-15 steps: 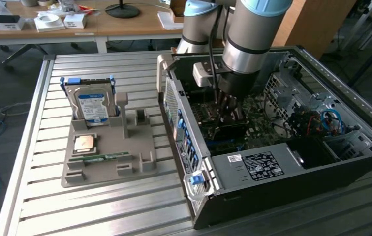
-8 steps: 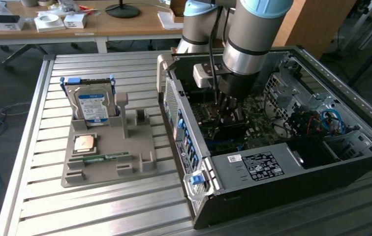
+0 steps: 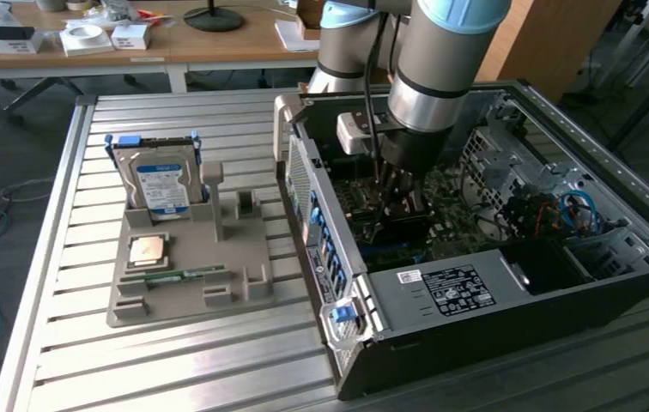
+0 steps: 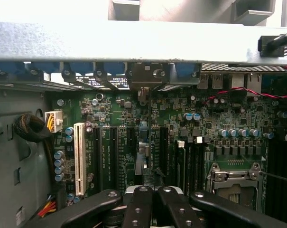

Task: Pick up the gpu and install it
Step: 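Press down on the gpu until it lock into place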

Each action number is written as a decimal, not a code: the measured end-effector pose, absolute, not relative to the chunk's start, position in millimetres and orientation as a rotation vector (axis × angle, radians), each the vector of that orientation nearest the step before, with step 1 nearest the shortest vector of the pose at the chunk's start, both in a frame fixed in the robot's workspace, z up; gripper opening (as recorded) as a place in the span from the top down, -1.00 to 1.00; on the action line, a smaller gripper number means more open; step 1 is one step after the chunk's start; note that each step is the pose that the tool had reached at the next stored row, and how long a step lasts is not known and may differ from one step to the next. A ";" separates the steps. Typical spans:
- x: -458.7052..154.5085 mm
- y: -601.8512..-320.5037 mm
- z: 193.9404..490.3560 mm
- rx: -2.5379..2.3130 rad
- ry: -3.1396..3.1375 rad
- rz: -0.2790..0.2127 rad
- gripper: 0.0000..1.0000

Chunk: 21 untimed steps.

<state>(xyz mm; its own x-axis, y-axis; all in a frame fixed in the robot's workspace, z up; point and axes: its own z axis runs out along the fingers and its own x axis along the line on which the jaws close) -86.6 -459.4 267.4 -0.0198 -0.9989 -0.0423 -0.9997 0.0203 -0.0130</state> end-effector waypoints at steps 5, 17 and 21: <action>-86.6 -459.4 267.0 -2.171 2.215 0.031 0.79; -86.6 -458.7 266.6 -2.171 2.215 0.033 0.79; -86.7 -458.6 266.4 -2.170 2.214 0.035 0.79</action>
